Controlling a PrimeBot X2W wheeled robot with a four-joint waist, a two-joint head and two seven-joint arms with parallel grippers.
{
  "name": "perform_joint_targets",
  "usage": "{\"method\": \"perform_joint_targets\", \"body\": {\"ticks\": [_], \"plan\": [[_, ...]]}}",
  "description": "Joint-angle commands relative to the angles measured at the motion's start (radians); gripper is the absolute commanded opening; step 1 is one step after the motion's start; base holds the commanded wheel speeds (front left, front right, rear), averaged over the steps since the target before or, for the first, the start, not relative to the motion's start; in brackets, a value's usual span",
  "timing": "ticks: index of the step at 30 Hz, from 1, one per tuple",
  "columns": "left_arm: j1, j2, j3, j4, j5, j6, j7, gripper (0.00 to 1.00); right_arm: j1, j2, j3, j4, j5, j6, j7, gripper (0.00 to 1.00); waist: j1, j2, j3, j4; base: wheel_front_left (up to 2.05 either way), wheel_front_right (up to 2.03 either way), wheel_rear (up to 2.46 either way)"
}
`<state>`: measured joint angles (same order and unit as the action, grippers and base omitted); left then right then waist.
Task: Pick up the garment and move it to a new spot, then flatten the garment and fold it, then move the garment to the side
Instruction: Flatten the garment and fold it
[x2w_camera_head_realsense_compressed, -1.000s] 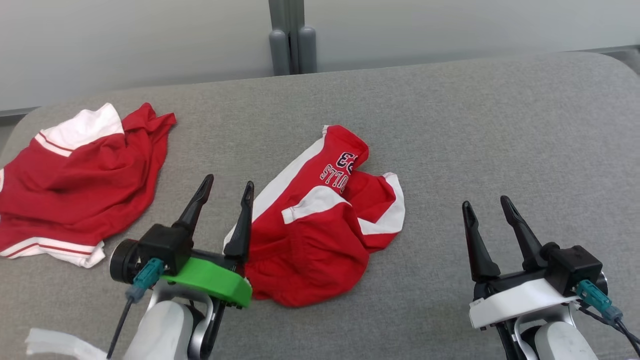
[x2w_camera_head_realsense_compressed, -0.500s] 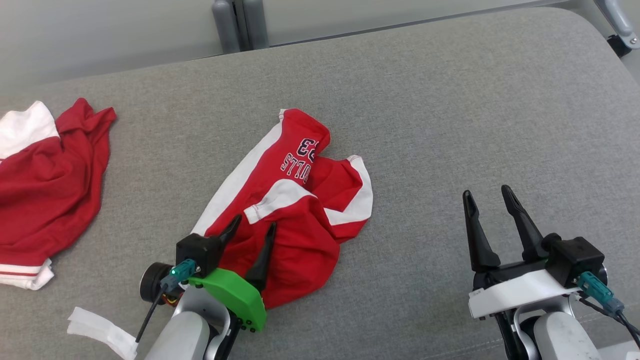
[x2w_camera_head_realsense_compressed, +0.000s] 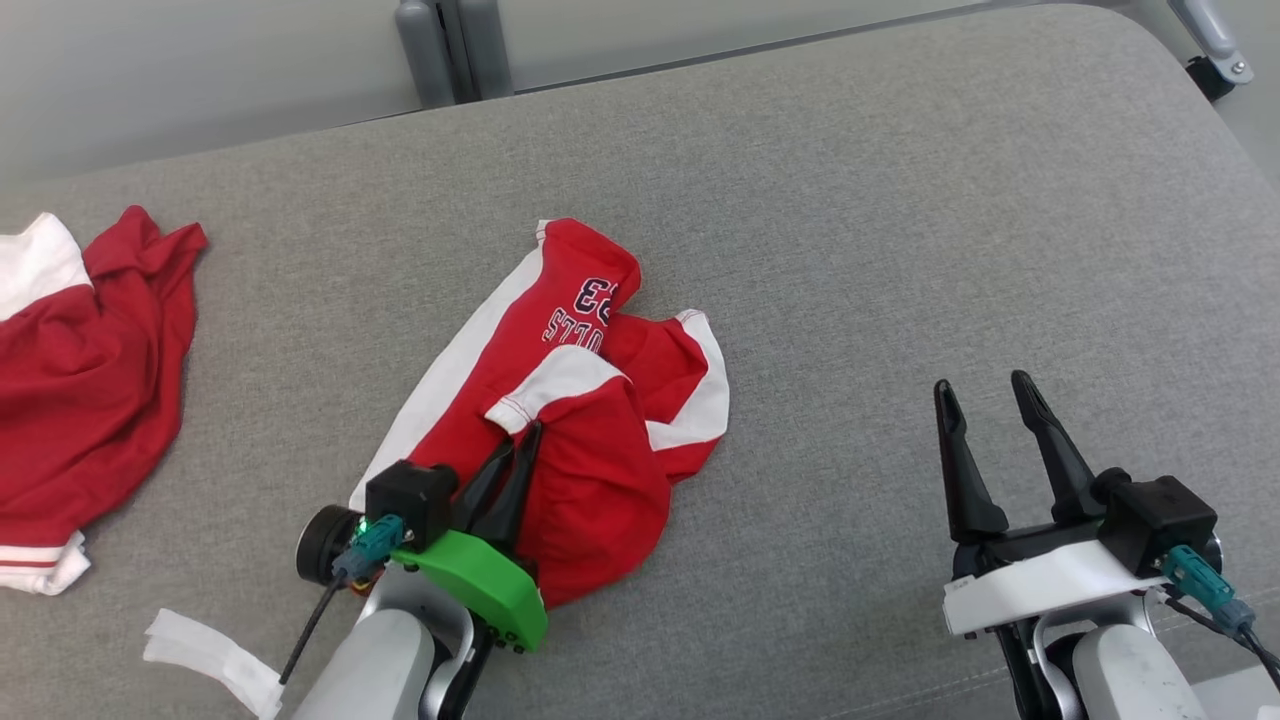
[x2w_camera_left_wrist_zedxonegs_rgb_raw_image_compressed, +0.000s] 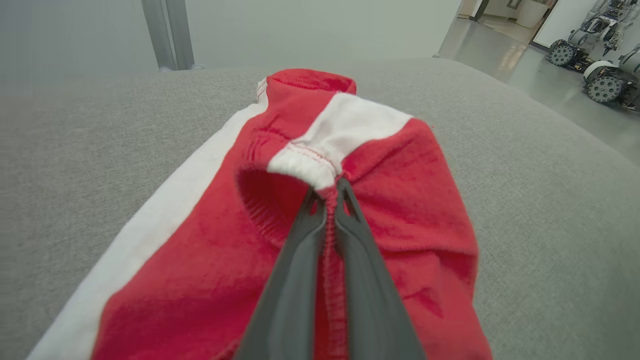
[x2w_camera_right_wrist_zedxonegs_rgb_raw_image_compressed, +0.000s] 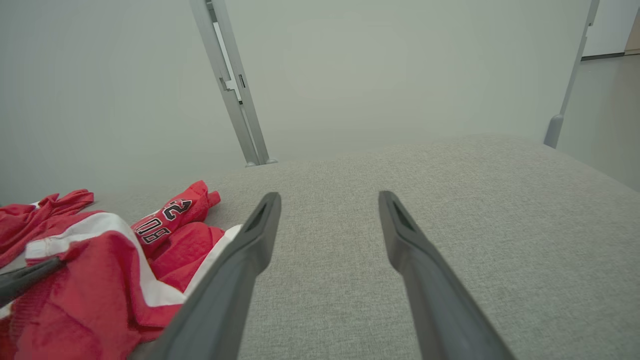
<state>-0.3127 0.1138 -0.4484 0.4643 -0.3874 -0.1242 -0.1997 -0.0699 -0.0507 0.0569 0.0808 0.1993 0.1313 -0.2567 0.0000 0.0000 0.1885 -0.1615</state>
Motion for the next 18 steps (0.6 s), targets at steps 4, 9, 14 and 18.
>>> {"method": "perform_joint_targets", "body": {"ticks": [4, 9, 14, 18], "plan": [[-0.019, 0.036, 0.019, -0.046, 0.014, 0.016, -0.027, 0.00, 0.020, 0.000, -0.007, 0.008, 0.013, -0.001, -0.007, 1.00, 0.0000, 0.0000, -0.022, 0.039, 0.00, 0.00, 0.00], [0.042, 0.085, 0.016, -0.149, 0.026, 0.025, -0.018, 0.00, 0.036, 0.000, -0.010, 0.020, 0.018, -0.001, -0.008, 1.00, 0.0000, 0.0000, -0.055, 0.097, 0.00, 0.00, 0.00], [0.152, 0.121, -0.017, -0.274, 0.026, 0.031, 0.040, 0.00, 0.051, 0.000, -0.021, 0.033, 0.024, -0.001, -0.008, 1.00, 0.0000, 0.0000, -0.081, 0.153, 0.00, 0.00, 0.00], [0.265, 0.131, -0.070, -0.355, 0.003, 0.025, 0.099, 0.00, 0.064, 0.000, -0.034, 0.044, 0.026, -0.001, -0.009, 1.00, 0.0000, 0.0000, -0.090, 0.194, 0.00, 0.00, 0.00]]}}
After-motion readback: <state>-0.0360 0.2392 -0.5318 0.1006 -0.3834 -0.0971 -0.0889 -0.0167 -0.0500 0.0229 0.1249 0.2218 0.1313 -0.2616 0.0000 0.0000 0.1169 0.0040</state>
